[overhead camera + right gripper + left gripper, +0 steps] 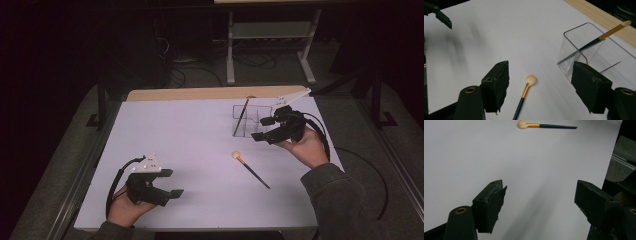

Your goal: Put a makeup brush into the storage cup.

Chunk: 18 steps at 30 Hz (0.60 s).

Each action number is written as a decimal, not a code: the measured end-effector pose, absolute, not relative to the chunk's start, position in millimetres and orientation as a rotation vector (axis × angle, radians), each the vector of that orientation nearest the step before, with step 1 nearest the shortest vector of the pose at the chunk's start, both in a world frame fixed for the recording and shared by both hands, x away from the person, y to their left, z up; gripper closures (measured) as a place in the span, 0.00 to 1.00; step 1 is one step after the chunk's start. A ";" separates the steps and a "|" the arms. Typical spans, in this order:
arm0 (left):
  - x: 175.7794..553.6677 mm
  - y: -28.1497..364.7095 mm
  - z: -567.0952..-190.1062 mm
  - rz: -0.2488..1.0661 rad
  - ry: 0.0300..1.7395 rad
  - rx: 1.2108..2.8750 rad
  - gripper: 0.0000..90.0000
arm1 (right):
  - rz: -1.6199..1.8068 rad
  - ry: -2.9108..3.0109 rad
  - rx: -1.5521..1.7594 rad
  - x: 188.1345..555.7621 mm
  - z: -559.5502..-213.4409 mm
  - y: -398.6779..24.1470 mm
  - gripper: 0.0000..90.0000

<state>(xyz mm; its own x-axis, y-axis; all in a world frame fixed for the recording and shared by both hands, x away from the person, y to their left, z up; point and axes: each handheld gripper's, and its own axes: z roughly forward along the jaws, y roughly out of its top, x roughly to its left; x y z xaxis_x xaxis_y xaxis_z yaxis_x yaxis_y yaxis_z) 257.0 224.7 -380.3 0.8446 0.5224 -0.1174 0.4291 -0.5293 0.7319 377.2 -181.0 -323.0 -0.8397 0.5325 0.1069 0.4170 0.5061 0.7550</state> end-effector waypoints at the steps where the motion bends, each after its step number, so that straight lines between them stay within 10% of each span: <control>1: 257.4 225.1 -380.5 0.148 0.687 2.209 0.25 | 1.249 2.613 0.831 375.6 -323.1 -180.3 0.34; 18: 259.7 227.0 -380.0 0.146 0.690 2.200 0.25 | 1.219 2.667 0.831 366.1 -340.8 -173.7 0.31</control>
<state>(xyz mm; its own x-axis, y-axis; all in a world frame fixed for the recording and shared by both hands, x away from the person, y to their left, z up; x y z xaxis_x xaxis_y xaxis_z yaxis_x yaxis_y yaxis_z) 259.7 227.0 -380.0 0.8440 0.5228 -0.1199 0.4295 -0.5248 0.7350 366.1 -173.7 -340.8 -0.8473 0.5135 0.1354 0.4385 0.5327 0.7238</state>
